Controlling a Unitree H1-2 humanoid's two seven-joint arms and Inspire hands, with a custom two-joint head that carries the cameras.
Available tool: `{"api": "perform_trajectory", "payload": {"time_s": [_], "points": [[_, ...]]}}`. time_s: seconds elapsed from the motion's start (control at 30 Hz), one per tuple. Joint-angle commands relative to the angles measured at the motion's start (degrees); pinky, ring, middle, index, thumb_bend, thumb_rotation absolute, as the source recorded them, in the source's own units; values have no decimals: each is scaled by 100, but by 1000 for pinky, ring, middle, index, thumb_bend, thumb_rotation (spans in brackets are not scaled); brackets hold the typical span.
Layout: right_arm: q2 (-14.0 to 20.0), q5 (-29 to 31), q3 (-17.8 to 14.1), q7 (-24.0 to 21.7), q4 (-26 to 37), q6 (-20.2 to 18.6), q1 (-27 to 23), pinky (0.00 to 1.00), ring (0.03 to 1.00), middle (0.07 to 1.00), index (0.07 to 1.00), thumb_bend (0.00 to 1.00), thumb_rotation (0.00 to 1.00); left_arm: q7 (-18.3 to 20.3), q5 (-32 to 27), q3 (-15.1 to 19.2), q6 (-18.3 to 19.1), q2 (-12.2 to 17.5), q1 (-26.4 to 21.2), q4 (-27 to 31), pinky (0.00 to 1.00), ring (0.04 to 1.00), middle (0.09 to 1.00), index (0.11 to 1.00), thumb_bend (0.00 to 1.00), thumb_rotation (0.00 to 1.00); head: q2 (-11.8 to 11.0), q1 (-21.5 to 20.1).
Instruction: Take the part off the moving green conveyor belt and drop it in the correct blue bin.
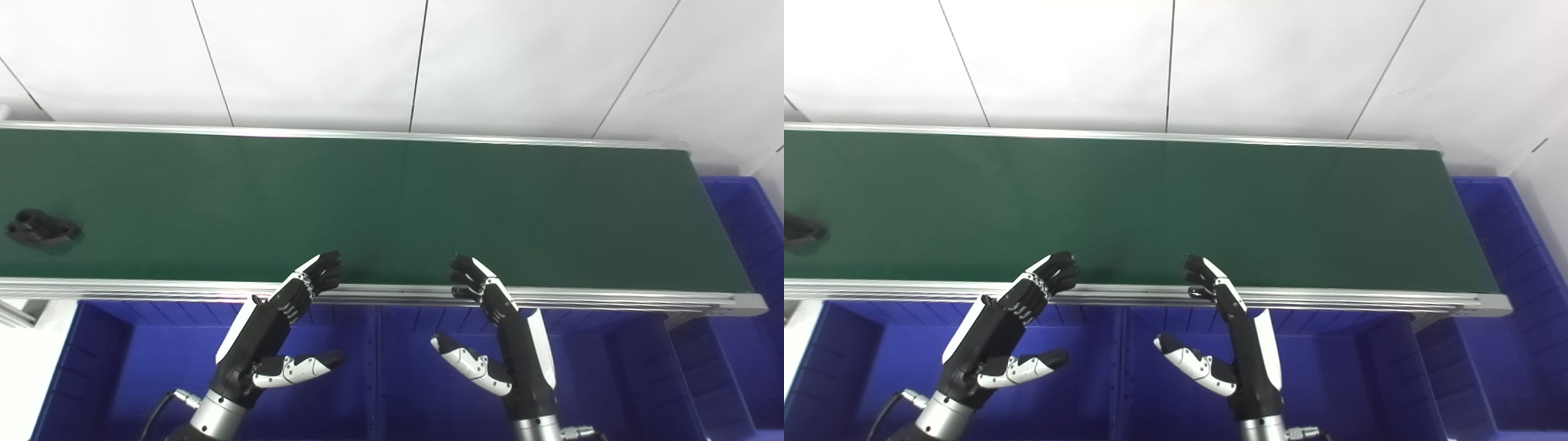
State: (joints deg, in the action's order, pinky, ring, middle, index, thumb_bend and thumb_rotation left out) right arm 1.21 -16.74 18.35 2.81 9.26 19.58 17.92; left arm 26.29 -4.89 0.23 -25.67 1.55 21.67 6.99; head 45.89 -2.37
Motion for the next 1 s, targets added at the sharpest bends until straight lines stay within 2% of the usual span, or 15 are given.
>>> {"api": "perform_trajectory", "payload": {"time_s": [0.0,0.03,0.2,0.4,0.6,0.8,0.97], "points": [[-72,-59,27,-13,6,171,-21,718,798,831,845,699,564,-71,-50,-36,-123,75,-24,14,854,890,920,895,670,349,-6,-11],[-90,-72,33,1,-41,199,-21,715,795,828,841,696,549,-67,-52,-40,-124,97,-45,-39,852,890,920,898,667,347,-78,-73],[-120,-24,68,-28,-102,217,27,723,799,835,842,687,508,-110,-34,-101,-124,155,-54,-107,837,881,915,898,665,339,-160,-130],[-124,-95,77,44,-186,365,124,720,794,830,843,701,527,-57,-133,-137,-125,197,41,-143,847,886,917,900,685,334,-322,-200],[-39,-88,140,-13,-224,474,259,744,814,846,859,679,502,-37,-77,-114,-125,225,235,-135,842,889,920,898,719,372,-520,-153],[44,-286,157,22,-353,583,336,740,819,850,861,667,514,10,-15,-138,-126,203,424,-182,830,892,925,893,740,392,-845,-36],[88,-295,150,67,-608,689,298,732,813,844,854,685,511,132,-74,-125,-126,129,510,-285,842,891,922,879,753,357,-976,63]]}}
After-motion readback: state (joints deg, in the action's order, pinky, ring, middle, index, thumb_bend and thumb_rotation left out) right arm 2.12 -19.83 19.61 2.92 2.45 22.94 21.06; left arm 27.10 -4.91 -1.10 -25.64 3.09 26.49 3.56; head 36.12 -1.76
